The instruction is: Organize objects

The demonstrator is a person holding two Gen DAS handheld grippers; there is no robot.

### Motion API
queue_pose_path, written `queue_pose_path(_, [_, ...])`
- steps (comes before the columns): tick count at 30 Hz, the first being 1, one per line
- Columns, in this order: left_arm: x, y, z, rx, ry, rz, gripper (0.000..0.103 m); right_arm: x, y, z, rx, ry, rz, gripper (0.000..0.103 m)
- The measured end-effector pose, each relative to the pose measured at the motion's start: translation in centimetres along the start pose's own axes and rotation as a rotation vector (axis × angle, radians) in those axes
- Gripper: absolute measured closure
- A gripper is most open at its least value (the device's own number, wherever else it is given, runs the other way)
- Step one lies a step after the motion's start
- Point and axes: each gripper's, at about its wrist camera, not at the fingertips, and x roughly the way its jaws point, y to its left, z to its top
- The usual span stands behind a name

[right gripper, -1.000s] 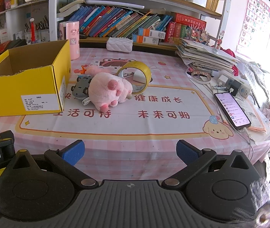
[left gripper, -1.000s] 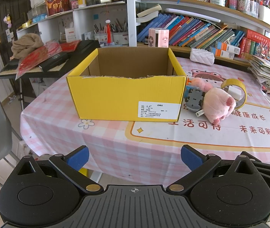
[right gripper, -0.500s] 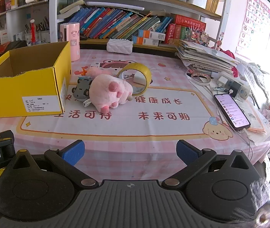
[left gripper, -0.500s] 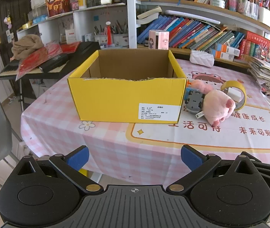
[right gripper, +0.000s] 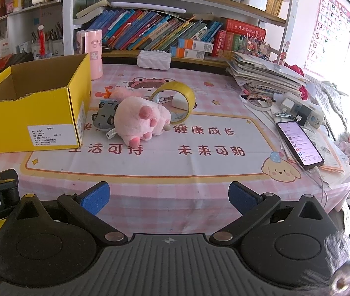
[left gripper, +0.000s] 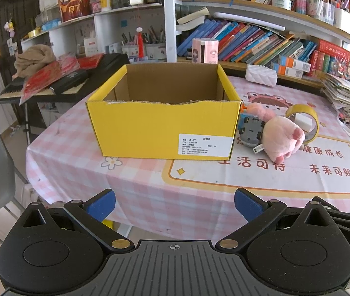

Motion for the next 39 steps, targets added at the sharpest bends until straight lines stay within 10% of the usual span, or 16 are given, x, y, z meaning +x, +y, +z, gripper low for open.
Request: queue_pose_path(39, [0.9,-0.1,0.0,0.006,0.015,-0.013,0.0,1.2,0.4,0.2,0.0,0.02,-0.013,0.0])
